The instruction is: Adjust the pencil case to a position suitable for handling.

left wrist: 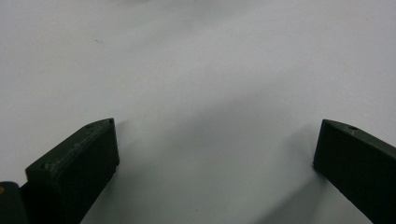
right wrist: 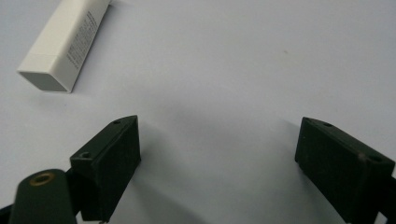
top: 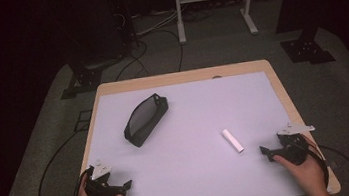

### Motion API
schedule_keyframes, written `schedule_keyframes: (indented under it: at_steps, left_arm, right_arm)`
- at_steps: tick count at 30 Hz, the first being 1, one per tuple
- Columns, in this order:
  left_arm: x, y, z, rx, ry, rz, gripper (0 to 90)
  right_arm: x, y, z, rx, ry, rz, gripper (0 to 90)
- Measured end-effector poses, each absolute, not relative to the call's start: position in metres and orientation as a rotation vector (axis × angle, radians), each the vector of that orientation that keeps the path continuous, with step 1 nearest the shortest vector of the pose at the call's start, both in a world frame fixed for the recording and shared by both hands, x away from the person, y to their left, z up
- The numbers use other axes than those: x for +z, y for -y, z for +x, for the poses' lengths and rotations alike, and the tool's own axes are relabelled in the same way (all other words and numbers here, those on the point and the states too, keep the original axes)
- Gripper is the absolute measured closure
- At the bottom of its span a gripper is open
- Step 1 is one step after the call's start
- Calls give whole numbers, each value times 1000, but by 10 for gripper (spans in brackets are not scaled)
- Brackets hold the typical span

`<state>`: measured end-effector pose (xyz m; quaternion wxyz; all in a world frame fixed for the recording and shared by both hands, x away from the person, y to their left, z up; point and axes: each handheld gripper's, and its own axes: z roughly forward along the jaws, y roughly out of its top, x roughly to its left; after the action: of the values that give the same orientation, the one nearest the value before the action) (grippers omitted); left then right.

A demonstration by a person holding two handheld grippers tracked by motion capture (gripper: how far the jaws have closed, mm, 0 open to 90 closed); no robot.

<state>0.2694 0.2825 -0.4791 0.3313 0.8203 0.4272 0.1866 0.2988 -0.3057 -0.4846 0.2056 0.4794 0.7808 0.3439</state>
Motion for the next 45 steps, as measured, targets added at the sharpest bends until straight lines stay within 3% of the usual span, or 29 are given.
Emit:
schedule_keyframes:
  at_steps: [5, 14, 19, 45]
  left_arm:
    - [-478, -282, 268, 491, -1107, 2143, 2]
    - [-475, -283, 262, 481, -1057, 2115, 233]
    - [-473, -281, 264, 461, -1035, 2121, 291]
    - [-435, -270, 290, 532, -1042, 2017, 352]
  right_arm:
    - [-485, 306, 299, 959, -2176, 1335, 131]
    - [-485, 306, 299, 958, -2175, 1334, 131]
    - [-485, 306, 299, 958, -2175, 1334, 131]
    - [-485, 306, 299, 960, -2175, 1335, 131]
